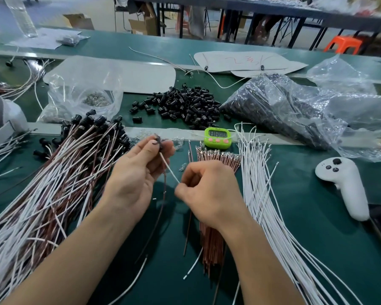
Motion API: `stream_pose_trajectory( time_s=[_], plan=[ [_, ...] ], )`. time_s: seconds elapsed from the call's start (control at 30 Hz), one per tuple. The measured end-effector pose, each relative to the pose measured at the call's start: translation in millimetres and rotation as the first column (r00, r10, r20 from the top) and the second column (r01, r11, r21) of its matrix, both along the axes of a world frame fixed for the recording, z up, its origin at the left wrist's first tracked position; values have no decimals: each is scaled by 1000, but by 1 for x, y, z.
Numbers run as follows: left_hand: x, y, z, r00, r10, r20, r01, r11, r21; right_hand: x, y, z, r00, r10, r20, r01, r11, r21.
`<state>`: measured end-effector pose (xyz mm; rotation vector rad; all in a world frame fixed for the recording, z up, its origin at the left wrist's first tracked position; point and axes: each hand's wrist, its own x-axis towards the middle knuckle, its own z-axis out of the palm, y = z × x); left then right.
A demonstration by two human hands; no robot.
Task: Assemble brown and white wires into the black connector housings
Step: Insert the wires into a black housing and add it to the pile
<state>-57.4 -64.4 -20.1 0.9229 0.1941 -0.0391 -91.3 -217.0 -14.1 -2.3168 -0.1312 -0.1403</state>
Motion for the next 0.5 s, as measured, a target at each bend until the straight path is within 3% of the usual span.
stream_pose_trajectory(
  time_s=[0.13, 0.23, 0.4, 0.5],
  plan=[
    [10, 25, 7, 993, 116, -22, -118, 977, -176, -2, -8, 9, 999, 6, -46, -9, 997, -77],
    [13, 37, 13, 984, 166, -62, -177, 952, -250, 0, -22, 16, 995, -92, -29, 88, 988, -126],
    [17, 45, 13, 975, 215, -55, -222, 956, -190, 2, -48, 23, 917, -398, 40, 393, 876, -279],
    [17, 45, 10, 982, 188, -28, -190, 976, -107, 5, -55, 23, 841, -541, -1, 506, 786, -355]
  ],
)
